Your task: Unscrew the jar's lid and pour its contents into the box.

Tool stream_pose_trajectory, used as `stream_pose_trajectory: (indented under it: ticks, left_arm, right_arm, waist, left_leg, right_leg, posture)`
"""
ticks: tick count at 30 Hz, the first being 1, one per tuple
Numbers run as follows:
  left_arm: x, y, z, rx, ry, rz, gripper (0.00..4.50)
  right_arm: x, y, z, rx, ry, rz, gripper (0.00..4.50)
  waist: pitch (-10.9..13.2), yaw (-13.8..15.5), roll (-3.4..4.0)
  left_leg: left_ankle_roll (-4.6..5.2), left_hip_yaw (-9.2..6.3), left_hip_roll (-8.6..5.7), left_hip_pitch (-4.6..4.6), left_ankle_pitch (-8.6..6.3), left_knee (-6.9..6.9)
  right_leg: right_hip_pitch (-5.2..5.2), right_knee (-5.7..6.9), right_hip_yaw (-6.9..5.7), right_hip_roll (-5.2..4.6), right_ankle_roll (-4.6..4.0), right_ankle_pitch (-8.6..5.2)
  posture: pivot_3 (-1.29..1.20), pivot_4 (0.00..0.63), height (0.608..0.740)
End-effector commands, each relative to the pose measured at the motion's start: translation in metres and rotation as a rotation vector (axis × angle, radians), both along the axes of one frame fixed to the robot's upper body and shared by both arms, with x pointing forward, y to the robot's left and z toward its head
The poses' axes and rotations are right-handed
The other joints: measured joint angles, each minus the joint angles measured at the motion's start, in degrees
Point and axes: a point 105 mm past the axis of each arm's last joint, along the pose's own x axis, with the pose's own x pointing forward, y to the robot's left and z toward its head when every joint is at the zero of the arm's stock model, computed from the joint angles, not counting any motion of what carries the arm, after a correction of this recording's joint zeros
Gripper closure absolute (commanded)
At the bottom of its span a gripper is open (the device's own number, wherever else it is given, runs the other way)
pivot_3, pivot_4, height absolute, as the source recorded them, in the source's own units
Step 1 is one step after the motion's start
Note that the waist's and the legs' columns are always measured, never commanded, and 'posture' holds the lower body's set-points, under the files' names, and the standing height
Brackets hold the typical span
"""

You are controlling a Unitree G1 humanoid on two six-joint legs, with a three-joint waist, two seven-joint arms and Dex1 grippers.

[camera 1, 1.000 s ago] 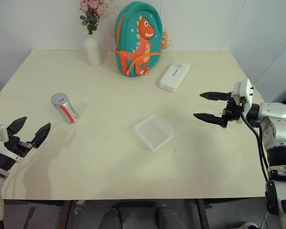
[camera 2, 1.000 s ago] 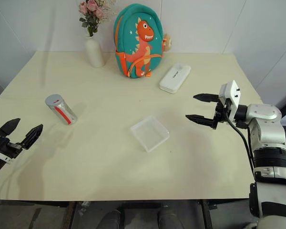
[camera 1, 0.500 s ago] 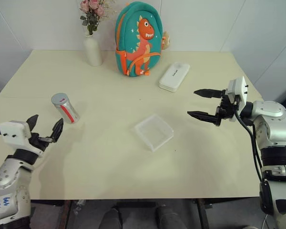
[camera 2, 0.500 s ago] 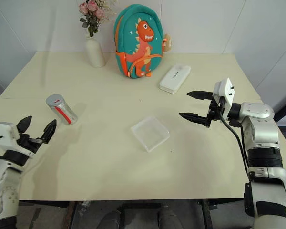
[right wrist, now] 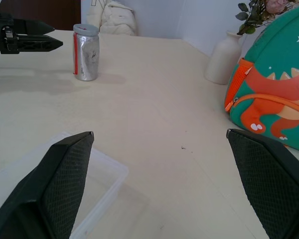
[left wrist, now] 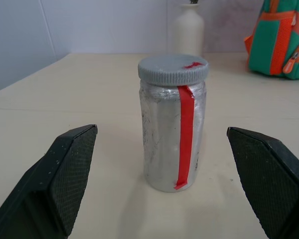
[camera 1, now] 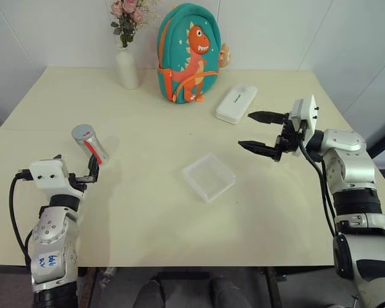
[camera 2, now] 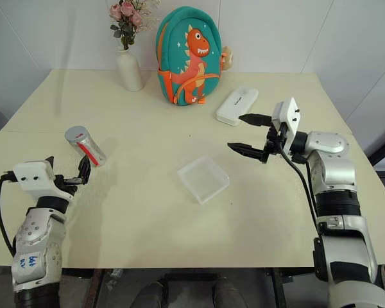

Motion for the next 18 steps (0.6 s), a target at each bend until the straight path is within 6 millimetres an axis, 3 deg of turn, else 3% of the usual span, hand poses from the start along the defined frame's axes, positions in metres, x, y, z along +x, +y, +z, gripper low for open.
stream_pose_trajectory:
  ticks: [1, 18]
  left_arm:
    - [0.004, 0.0, 0.008, 0.019, -0.028, 0.011, 0.05]
    - [0.035, 0.005, 0.009, 0.027, -0.032, -0.02, 0.05]
  right_arm:
    - [-0.002, 0.003, 0.013, 0.0, -0.055, 0.009, 0.0]
    - [-0.003, 0.009, 0.012, 0.011, -0.06, 0.013, 0.0]
  waist:
    - [0.0, -0.09, 0.0]
    - [0.0, -0.05, 0.0]
  left_leg:
    - [0.0, -0.01, 0.0, 0.0, 0.0, 0.0]
    - [0.0, -0.05, -0.04, 0.0, 0.01, 0.0]
  right_leg:
    - [0.0, 0.0, -0.01, 0.0, 0.0, 0.0]
    - [0.06, -0.05, -0.03, -0.02, 0.05, 0.03]
  posture:
    - [0.0, 0.15, 0.74]
    - [0.0, 0.15, 0.74]
